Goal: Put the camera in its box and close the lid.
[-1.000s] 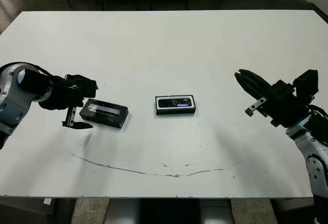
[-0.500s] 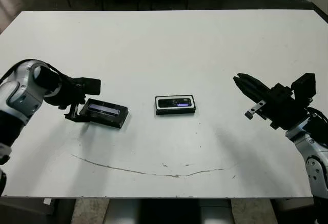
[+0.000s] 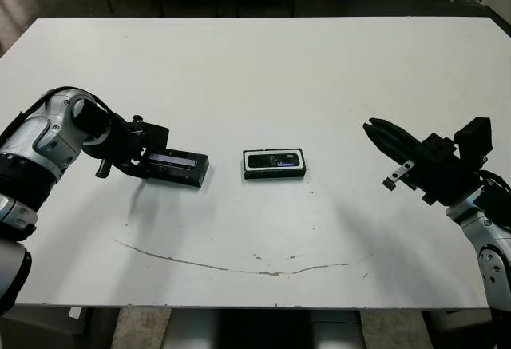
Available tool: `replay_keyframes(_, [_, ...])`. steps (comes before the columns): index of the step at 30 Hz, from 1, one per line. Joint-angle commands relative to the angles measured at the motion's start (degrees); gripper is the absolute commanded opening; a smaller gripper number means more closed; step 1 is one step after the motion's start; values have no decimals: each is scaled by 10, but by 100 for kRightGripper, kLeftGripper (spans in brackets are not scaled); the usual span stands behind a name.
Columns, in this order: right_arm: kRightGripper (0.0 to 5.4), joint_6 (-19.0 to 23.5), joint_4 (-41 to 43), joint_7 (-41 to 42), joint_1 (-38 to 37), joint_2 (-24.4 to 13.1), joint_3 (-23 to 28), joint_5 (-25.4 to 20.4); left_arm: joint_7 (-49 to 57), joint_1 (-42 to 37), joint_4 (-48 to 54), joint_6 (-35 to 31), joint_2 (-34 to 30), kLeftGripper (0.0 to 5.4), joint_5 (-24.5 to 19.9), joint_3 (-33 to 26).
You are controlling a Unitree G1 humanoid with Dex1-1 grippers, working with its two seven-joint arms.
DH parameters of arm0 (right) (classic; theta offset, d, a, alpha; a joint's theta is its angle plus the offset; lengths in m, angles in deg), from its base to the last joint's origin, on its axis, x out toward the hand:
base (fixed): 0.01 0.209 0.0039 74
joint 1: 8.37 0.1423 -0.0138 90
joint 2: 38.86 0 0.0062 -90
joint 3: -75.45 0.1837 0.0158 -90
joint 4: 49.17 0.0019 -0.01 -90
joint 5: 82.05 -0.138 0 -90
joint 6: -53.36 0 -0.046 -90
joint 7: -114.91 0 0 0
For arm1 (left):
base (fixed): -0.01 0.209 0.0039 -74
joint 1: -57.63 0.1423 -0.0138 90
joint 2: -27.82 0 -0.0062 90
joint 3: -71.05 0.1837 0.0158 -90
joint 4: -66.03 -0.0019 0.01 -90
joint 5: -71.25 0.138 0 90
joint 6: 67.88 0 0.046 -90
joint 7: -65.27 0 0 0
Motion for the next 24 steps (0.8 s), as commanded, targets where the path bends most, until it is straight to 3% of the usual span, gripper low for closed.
replay_keyframes(1, [0,6,-8,3,-7,-10,0,-1,-10,44,3,4,9,120,1,12])
replay_keyframes(8, [0,10,-9,0,-5,-9,-6,4,-35,79,79,-46,-5,119,-33,-20])
replay_keyframes(12, [0,15,-5,-3,-6,-9,-8,2,-70,86,128,-136,-13,119,-51,-36])
replay_keyframes(24, [0,15,-8,-5,-5,-1,-14,-4,-18,169,193,-237,-25,119,-233,-207])
